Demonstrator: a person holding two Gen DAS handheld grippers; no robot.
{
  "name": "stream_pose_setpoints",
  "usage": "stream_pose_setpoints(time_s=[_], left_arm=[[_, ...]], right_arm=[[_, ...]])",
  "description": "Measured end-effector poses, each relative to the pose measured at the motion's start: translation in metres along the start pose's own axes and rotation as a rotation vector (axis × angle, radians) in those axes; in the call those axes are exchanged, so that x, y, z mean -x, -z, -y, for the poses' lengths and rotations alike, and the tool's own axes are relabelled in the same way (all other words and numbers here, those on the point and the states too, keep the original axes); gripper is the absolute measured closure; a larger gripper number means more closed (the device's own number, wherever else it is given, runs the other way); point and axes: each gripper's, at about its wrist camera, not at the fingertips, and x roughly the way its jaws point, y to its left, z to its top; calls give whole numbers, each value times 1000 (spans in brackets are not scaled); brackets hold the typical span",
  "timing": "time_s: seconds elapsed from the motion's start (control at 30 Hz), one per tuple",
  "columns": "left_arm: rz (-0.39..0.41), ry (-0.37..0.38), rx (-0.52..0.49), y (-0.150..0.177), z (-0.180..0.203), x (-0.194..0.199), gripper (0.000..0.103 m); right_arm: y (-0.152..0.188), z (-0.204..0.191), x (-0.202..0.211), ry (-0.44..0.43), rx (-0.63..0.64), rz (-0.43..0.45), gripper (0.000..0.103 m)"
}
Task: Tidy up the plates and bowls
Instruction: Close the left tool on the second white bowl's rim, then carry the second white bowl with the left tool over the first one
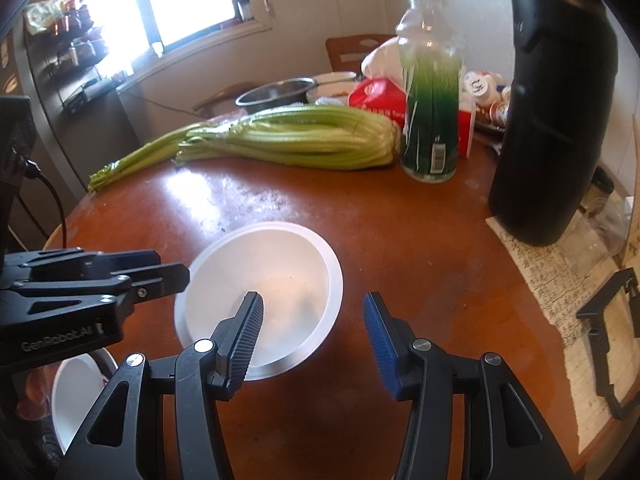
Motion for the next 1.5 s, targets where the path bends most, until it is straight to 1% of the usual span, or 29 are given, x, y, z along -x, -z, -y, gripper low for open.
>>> stream_pose_setpoints(time_s=[0.2, 0.53, 0.73, 0.83, 0.97, 1.07, 1.2, 1.5], left_arm=[[-18, 5, 11, -1, -4, -6, 66], [-39, -4, 43, -1, -15, -13, 66], [-103, 27, 76, 3, -21, -26, 66], [-101, 12, 79, 4, -24, -26, 66], [-98, 14, 94, 6, -29, -25, 66], [-96, 24, 108, 7, -32, -23, 66], [-68, 26, 111, 7, -32, -14, 66], [12, 4, 99, 11, -34, 21, 66]], right_arm=[[5, -10, -14, -51, 23, -42, 49], [8, -39, -20, -91, 75, -56, 49], [10, -55, -21, -107, 103, -64, 49], [10, -59, -21, -112, 108, -65, 49], [9, -63, -22, -122, 106, -69, 48], [8, -65, -21, -116, 113, -57, 47], [5, -71, -15, -115, 123, -38, 47], [0, -87, 9, -127, 151, 7, 47]])
